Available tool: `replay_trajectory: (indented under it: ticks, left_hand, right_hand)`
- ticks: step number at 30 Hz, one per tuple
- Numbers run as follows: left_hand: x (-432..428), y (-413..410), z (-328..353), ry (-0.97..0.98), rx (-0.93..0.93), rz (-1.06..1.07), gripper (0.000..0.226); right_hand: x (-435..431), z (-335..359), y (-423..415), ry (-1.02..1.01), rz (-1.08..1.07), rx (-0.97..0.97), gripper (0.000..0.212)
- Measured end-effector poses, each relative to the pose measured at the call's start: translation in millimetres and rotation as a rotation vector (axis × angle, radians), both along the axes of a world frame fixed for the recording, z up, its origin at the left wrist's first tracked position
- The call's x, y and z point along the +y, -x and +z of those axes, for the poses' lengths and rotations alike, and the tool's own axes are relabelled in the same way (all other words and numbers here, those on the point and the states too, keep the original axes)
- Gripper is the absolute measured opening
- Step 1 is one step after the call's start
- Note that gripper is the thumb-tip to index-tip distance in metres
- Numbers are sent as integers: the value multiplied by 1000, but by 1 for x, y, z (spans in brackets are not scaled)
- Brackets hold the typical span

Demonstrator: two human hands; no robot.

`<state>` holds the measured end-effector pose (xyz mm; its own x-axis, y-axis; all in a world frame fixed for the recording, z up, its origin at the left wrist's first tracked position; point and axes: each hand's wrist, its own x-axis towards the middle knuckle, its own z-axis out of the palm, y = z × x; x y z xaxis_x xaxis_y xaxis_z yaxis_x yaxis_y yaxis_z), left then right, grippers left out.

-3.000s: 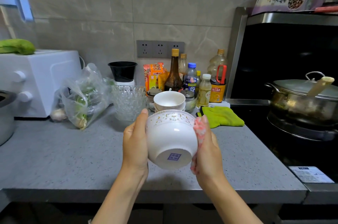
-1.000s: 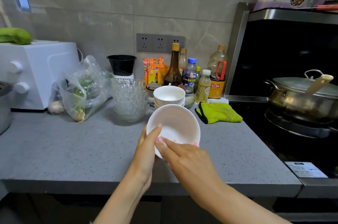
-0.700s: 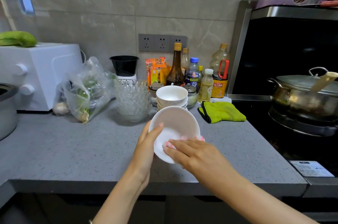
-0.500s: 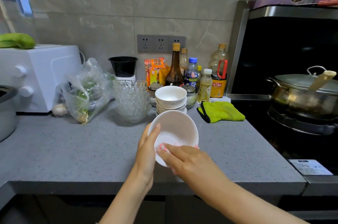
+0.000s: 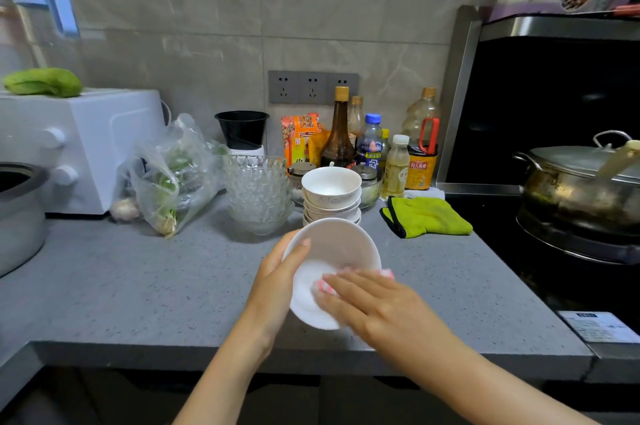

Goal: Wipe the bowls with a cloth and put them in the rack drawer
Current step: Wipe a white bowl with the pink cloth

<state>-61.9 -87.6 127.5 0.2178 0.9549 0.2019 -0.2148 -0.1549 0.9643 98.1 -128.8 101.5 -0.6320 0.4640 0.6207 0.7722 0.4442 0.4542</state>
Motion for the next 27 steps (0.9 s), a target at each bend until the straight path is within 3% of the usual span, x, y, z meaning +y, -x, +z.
replay_trajectory:
  ticks: [4, 9, 14, 18, 23, 27]
  left_hand:
    - [0, 4, 4, -18, -19, -41, 19]
    - [-11, -9, -9, -37, -72, 21, 26]
    - [-5, 5, -1, 1, -28, -20, 19]
    - [-7, 1, -3, 42, -99, -22, 29]
    - [-17, -17, -8, 31, -118, 54, 26]
    - [-9, -3, 2, -22, -25, -39, 19]
  right_hand:
    - [0, 10, -2, -50, -8, -54, 39]
    - [-4, 0, 20, 79, -29, 170, 40]
    - [-6, 2, -8, 34, 31, -57, 42]
    - [-6, 15, -6, -6, 16, -71, 43]
    - [-11, 7, 21, 107, -14, 194, 45]
    - [-12, 13, -4, 69, 63, 45, 38]
